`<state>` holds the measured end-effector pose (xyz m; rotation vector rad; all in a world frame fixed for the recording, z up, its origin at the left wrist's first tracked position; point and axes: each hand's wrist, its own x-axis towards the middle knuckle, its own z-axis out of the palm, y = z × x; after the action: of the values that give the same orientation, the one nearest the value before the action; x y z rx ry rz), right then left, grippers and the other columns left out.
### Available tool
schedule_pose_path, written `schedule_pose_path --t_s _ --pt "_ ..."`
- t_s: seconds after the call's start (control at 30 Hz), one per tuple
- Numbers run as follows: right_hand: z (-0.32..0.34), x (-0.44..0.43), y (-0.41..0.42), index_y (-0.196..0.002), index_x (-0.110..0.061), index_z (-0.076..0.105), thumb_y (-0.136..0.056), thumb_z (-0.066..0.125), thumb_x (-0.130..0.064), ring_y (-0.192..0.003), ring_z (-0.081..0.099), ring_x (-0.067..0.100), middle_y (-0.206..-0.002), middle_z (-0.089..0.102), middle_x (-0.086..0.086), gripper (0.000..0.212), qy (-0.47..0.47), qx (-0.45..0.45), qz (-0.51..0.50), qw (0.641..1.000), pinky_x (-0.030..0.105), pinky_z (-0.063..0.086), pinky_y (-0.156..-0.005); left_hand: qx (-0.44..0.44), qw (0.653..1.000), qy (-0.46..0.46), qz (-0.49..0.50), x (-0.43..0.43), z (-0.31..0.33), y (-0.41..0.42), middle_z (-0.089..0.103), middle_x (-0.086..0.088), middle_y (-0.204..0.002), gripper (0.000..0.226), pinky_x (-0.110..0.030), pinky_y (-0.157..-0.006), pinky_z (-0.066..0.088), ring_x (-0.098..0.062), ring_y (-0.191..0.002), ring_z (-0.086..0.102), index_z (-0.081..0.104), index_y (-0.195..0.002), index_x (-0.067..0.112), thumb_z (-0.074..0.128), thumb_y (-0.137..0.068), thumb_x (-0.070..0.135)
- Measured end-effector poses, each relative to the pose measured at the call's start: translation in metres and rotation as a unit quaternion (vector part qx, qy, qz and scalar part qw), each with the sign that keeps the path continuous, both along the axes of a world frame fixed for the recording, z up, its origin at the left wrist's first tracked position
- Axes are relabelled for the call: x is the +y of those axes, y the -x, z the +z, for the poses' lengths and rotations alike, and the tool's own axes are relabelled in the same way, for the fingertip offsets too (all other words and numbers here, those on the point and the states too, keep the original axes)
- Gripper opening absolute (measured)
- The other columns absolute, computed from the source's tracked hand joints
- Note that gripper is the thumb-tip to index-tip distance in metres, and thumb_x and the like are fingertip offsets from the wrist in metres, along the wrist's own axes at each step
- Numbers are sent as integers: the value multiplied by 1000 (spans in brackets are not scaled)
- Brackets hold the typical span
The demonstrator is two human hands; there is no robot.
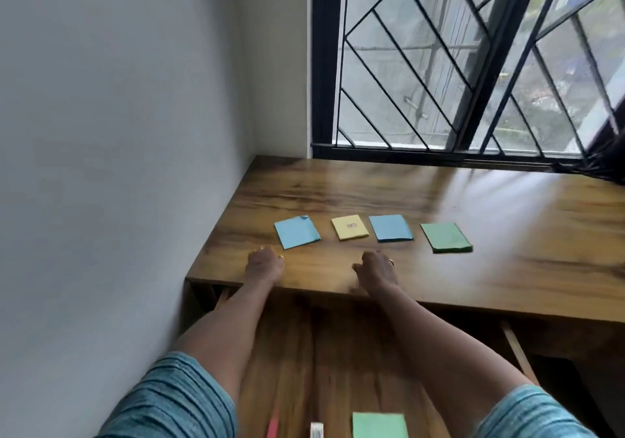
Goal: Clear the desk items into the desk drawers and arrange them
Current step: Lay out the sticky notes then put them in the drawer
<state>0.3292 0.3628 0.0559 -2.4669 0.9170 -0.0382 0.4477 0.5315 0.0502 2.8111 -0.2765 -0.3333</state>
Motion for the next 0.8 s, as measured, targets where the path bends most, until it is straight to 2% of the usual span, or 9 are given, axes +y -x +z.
schedule_pose_path --t_s 0.17,0.27,0.33,0.4,0.57,0.63,0.73,0.8 --pt "-8 -26 -63 -123 -1 54 -94 53 -27 -118 47 36 -126 46 19 38 2 -20 -59 998 40 41 -98 -7 1000 -10 -28 -28 -7 -66 42 -14 -142 43 -37 -108 33 -29 -132 38 42 -138 5 37 -101 27" --pt "-12 -34 -91 -125 -1 50 -93 54 -34 -120 45 37 -127 45 20 46 -7 -43 -70 997 41 39 -99 12 1000 -13 -26 -40 -9 -89 34 -14 -149 57 -39 -110 31 -29 -137 31 33 -143 6 41 -99 40" --pt "-15 -34 -105 -127 -3 46 -91 56 -39 -123 43 36 -129 45 20 52 -1 -32 -68 997 40 38 -100 25 998 -46 -38 -44 -10 -98 28 -12 -152 73 -41 -109 32 -29 -140 27 26 -147 9 48 -92 51" --pt "-20 -31 -113 -129 -5 42 -87 61 -41 -126 40 36 -132 43 20 59 -5 -6 -71 997 41 36 -101 39 996 -70 -48 -48 -9 -103 25 -12 -153 80 -42 -109 33 -29 -141 24 25 -148 11 54 -88 54" --pt "-23 -24 -120 -131 -11 36 -85 65 -32 -134 26 40 -141 29 23 58 -47 38 -100 993 46 26 -108 79 995 -52 -21 -55 2 -101 26 -15 -151 80 -35 -112 26 -30 -141 24 23 -145 2 63 -87 41" --pt "-21 -26 -116 -130 -15 37 -85 63 -26 -132 28 38 -138 31 21 53 -53 41 -101 993 44 25 -107 105 994 -24 5 -54 7 -93 23 -17 -151 82 -35 -112 28 -31 -141 23 21 -146 0 67 -86 33" --pt "-20 -25 -104 -131 -23 43 -91 46 -13 -124 35 37 -129 36 16 41 -36 27 -85 995 44 29 -102 123 991 27 43 -49 7 -81 25 -17 -150 88 -35 -111 31 -30 -141 26 15 -146 -1 72 -84 23" --pt "-22 -22 -98 -131 -26 48 -92 38 -10 -124 34 37 -130 34 14 44 -19 34 -65 997 46 28 -102 127 988 68 64 -44 6 -74 34 -17 -147 92 -33 -107 36 -29 -137 35 9 -146 0 73 -82 19"
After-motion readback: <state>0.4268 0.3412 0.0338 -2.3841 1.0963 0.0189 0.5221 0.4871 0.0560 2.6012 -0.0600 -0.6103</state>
